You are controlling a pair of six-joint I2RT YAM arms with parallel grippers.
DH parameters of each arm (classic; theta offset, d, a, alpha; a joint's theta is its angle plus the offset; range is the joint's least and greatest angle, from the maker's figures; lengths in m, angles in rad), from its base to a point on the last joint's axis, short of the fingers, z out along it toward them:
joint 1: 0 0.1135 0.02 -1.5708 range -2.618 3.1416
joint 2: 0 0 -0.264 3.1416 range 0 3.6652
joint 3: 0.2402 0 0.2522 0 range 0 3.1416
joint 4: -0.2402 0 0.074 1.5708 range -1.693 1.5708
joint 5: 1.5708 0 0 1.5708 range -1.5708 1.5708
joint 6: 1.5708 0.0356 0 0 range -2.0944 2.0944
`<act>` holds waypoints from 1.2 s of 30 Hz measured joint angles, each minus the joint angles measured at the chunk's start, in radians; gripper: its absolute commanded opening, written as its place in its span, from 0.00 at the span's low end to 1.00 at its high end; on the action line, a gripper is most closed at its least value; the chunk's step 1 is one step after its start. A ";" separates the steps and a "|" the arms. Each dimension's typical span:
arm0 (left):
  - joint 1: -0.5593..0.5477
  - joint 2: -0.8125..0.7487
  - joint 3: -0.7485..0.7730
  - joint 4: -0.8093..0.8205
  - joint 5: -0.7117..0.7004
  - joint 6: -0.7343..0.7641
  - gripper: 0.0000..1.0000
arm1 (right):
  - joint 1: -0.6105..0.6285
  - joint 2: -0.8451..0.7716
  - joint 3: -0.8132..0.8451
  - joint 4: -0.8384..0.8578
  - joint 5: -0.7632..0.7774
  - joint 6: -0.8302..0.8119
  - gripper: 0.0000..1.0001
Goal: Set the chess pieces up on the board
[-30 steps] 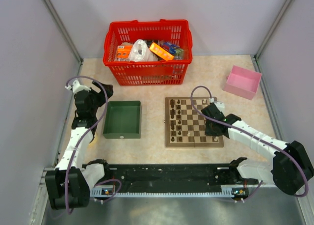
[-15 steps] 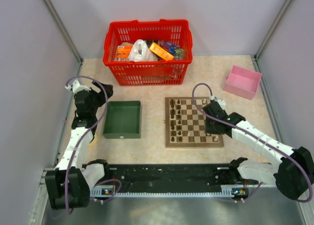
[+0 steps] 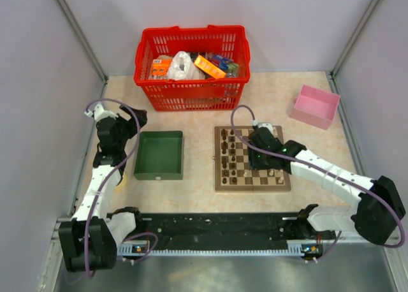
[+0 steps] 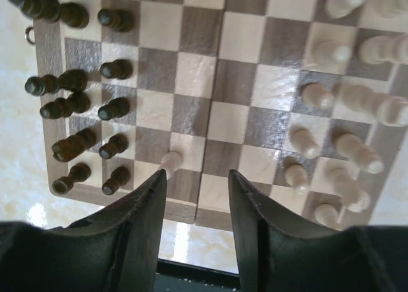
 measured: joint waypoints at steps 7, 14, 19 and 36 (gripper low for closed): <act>0.000 0.000 0.000 -0.001 -0.002 0.000 0.99 | 0.086 0.104 0.000 0.056 -0.040 0.007 0.44; 0.000 0.000 0.000 0.000 -0.002 0.000 0.99 | 0.107 0.152 0.000 0.077 -0.045 0.018 0.37; 0.000 0.000 0.000 0.000 -0.004 0.001 0.99 | 0.108 0.167 0.000 0.087 -0.037 0.026 0.32; 0.000 0.000 0.000 -0.001 -0.005 0.001 0.99 | 0.108 0.181 -0.002 0.090 -0.037 0.028 0.27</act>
